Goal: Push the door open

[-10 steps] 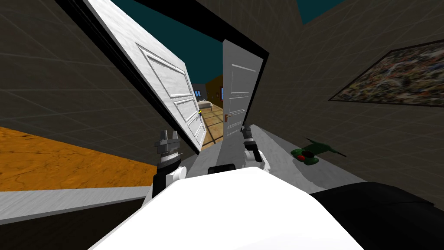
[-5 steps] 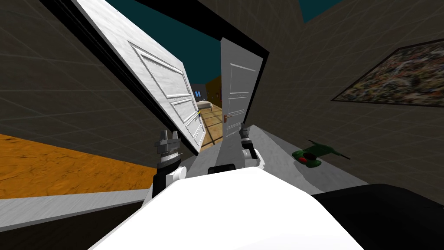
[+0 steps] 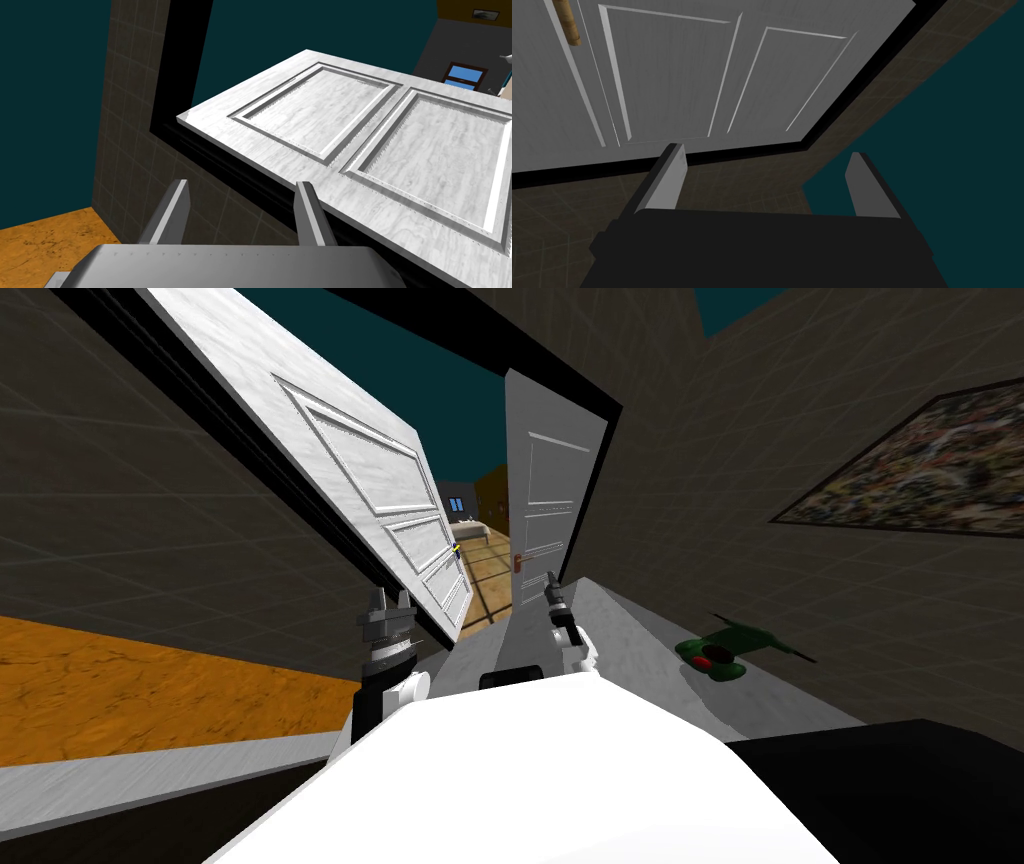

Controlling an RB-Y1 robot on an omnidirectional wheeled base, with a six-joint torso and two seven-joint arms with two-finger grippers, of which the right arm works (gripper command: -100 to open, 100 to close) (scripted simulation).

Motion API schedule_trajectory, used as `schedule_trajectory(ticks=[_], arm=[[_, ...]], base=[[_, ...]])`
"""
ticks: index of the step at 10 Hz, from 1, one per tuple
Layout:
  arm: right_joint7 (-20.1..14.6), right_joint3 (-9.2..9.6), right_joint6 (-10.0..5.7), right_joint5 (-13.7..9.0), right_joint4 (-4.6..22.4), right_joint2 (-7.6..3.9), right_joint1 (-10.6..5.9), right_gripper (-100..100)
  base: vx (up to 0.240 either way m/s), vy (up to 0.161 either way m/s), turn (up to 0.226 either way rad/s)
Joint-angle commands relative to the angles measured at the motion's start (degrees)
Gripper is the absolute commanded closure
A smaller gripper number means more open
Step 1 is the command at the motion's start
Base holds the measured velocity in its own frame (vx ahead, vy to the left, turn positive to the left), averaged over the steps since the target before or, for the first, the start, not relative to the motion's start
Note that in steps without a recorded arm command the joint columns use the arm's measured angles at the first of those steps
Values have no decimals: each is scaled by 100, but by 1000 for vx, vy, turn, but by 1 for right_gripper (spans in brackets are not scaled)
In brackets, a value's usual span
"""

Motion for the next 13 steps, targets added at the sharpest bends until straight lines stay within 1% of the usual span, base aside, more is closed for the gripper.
schedule_trajectory(ticks=[1,3,4,5,6,7,8,9,10,12,13], arm=[[-35,16,-1,-12,189,-19,-69,-100],[-92,82,-37,-26,647,-14,-376,-100],[-121,115,-55,-33,831,-9,-533,-100],[-121,115,-55,-33,945,-9,-533,-100],[-150,149,-74,-40,1174,-1,-692,-100],[-179,183,-92,-47,1347,6,-850,-100],[-179,183,-92,-47,1460,6,-850,-100],[-209,216,-111,-54,1654,15,-1008,-100],[-209,216,-111,-54,1718,15,-1008,-100],[-267,284,-148,-68,2129,40,-1325,-100],[-267,284,-148,-68,2234,40,-1325,-100]], base=[[68,-72,14],[73,-64,6],[78,-89,19],[54,-64,10],[59,-56,2],[82,-73,15],[60,-64,10],[59,-65,4],[47,-51,8],[55,-68,11],[60,-64,13]])
